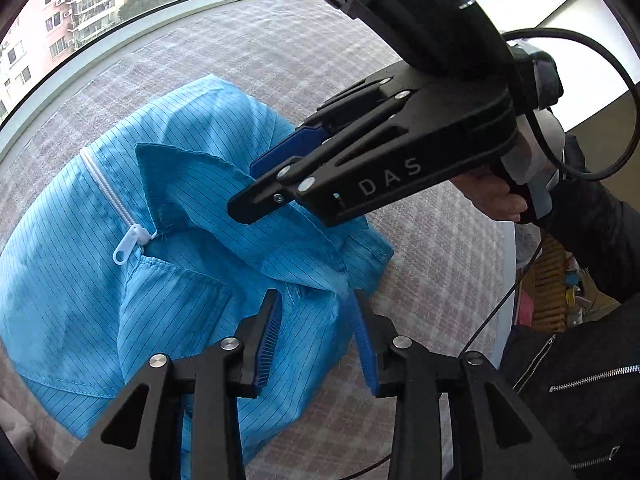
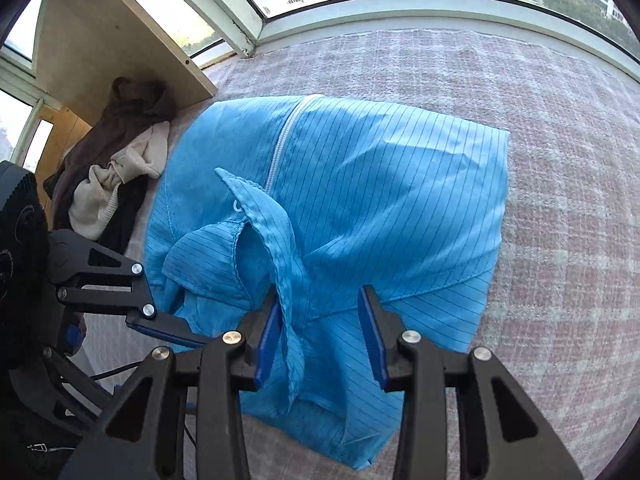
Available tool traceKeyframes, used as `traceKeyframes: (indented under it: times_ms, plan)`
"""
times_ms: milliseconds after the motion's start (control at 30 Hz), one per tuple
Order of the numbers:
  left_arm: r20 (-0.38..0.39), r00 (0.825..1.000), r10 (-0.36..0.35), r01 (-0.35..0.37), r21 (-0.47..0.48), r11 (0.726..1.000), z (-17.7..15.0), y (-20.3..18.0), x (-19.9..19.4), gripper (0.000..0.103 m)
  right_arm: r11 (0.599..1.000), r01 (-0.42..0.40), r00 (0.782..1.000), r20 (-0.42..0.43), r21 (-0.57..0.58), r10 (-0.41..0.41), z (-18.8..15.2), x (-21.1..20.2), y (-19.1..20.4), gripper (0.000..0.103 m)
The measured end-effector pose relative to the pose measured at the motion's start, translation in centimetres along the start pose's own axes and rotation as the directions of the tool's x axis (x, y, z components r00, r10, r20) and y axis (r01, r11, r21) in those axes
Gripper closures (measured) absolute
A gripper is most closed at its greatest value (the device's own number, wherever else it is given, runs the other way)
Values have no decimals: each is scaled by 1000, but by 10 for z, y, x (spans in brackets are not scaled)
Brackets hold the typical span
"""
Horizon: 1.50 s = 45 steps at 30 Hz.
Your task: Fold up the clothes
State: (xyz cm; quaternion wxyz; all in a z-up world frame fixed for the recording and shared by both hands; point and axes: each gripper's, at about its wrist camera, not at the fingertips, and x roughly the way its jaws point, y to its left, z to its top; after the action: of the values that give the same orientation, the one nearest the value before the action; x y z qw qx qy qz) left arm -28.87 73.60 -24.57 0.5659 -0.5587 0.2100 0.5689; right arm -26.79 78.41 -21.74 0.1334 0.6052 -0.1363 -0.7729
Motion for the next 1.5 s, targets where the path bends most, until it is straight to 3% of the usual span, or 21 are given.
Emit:
traceKeyframes:
  times_ms: [133,167,200,267,433,500,567,633,700,733,800,900,967,1033,1067,1133,1200,1300,1367,1400,1500]
  plan:
    - [-39,999,25,-25,12,1000,-8,-12,16,72,998,-52,998,-32,42,53,5,19,-7,67]
    - [-28,999,16,-16,-7,1000,-10,-10,18,76,995,-84,996,-33,62,86,5,21,-10,75]
    - [-16,1000,7,-7,-26,1000,-11,-7,21,91,990,-116,992,-35,83,119,4,23,-14,89]
    - [36,999,-20,22,-44,999,-18,-6,17,99,959,-219,973,-35,178,229,1,29,-29,96]
    - [143,989,-44,46,-9,999,-44,-14,4,101,798,-467,875,69,382,479,-11,38,-67,100]
    - [146,989,-8,4,26,1000,-50,-19,7,101,749,-522,845,133,408,517,-13,32,-77,100]
    - [153,987,55,-67,77,995,-53,-27,11,101,689,-603,792,200,403,576,-11,25,-82,100]
    - [158,984,87,-106,115,988,-54,-35,12,101,692,-579,808,189,431,558,-12,24,-86,100]
    - [160,982,101,-123,133,983,-53,-39,12,101,853,-383,923,106,354,370,-6,15,-74,96]
    - [159,982,103,-126,143,982,-52,-40,12,101,900,-324,946,102,293,307,-3,7,-65,96]
    - [157,982,109,-134,160,978,-51,-41,11,101,961,-225,972,113,160,208,7,-7,-39,96]
    - [155,980,121,-149,183,972,-51,-42,9,101,999,-4,997,83,-50,8,26,-6,1,69]
    - [157,978,134,-164,193,967,-54,-44,8,101,993,-118,993,10,-24,118,38,10,2,69]
    - [161,975,150,-181,201,963,-57,-45,9,101,954,-288,953,-71,84,294,41,31,-9,80]
    - [162,974,156,-187,203,961,-59,-46,9,101,929,-345,928,-101,135,359,41,40,-16,99]
    - [169,973,158,-190,195,962,-63,-43,4,99,892,-394,898,-114,222,425,34,48,-29,99]
    - [181,972,149,-180,171,969,-60,-37,-4,98,797,-509,826,-77,325,558,22,55,-41,99]
    - [200,971,130,-158,132,978,-52,-20,-22,95,705,-590,764,-10,394,645,11,55,-54,99]
    - [205,966,155,-184,129,974,-41,-11,-34,95,746,-561,806,34,360,590,11,39,-58,99]
    - [204,966,157,-186,128,974,-35,-6,-40,95,841,-446,889,42,307,456,14,29,-55,94]
    - [159,984,80,-106,161,981,-30,-4,-54,94,957,-215,977,35,196,212,11,3,-46,73]
